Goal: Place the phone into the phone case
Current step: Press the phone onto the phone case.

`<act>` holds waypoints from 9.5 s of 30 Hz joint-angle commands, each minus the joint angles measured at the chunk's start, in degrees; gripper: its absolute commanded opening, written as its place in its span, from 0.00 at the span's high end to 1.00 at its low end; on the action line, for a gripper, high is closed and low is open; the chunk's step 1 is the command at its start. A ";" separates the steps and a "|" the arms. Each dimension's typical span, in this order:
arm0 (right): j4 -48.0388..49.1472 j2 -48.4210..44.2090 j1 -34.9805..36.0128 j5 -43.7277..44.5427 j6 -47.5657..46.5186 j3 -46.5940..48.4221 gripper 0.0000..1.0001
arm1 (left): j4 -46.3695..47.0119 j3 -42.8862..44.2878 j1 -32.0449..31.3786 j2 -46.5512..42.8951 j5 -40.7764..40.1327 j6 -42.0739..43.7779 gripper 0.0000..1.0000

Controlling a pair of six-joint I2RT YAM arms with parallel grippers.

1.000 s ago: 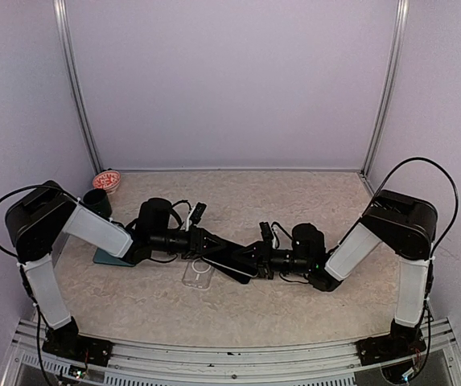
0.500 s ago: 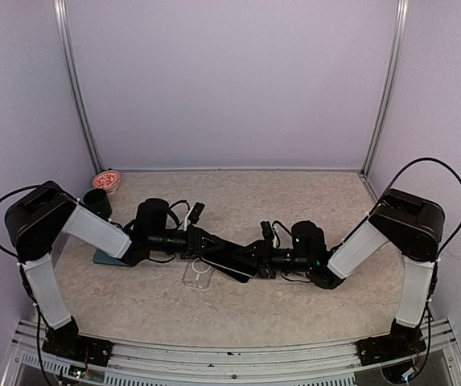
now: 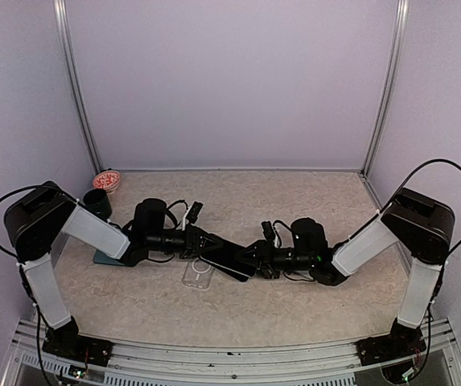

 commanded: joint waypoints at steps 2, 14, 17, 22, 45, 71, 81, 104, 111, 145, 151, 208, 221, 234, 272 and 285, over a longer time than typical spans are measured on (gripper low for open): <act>-5.36 -3.42 -0.49 1.07 -2.40 0.38 0.50 | 4.44 0.10 0.63 -3.47 2.10 0.11 0.82; -15.28 -10.64 -0.88 3.59 -7.73 -0.06 0.48 | 4.34 0.32 1.39 -5.12 2.54 0.32 0.82; -17.56 -12.91 -1.30 3.69 -9.31 0.09 0.48 | 4.24 0.45 1.73 -5.38 2.78 0.52 0.82; -22.02 -18.03 -3.01 2.95 -12.61 -0.39 0.45 | 3.98 0.45 2.69 -6.16 3.34 0.82 0.83; -13.06 -17.46 -9.73 -29.54 -30.11 -1.54 0.26 | 20.53 -1.19 1.75 -9.22 9.98 -6.53 0.83; -6.01 -17.84 -8.93 -38.77 -32.55 -1.91 0.44 | 27.17 0.43 -0.41 -3.50 12.27 -11.34 0.86; -8.73 -18.04 -8.49 -38.85 -35.19 -1.79 0.53 | 27.88 0.02 -0.32 -2.75 11.52 -12.12 0.86; -7.09 -15.96 -6.88 -38.19 -32.59 0.66 0.85 | 26.26 0.05 -0.54 -1.98 11.74 -11.50 0.73; -8.66 -16.51 -6.86 -34.24 -30.33 1.12 0.96 | 20.43 0.36 -1.17 -2.52 10.73 -7.38 0.68; -15.25 -16.46 -11.00 -33.26 -26.02 1.18 0.90 | 21.86 -1.93 0.12 -0.76 11.32 -6.46 0.91; -16.18 -19.11 -10.98 -35.09 -29.88 0.93 0.70 | 24.47 -2.09 0.45 0.35 12.08 -8.62 0.97; -25.54 -22.63 -7.61 -34.94 -37.43 4.65 0.72 | 19.60 -1.81 1.26 0.75 11.41 -5.41 1.00; -28.36 -20.50 -8.56 -34.64 -39.29 6.11 0.54 | 22.08 -2.00 0.50 0.17 13.76 -5.72 1.00; -39.23 -19.67 -12.38 -29.56 -43.61 8.46 0.42 | 23.97 -2.31 -0.36 -1.52 14.00 -6.09 1.00; -40.49 -10.72 -4.87 -37.87 -48.32 11.91 0.71 | 3.88 6.31 -5.32 -0.60 14.93 7.27 1.00; -39.58 -9.60 -4.63 -38.36 -47.75 12.04 1.00 | -0.01 7.42 -5.59 -1.78 13.68 10.33 0.96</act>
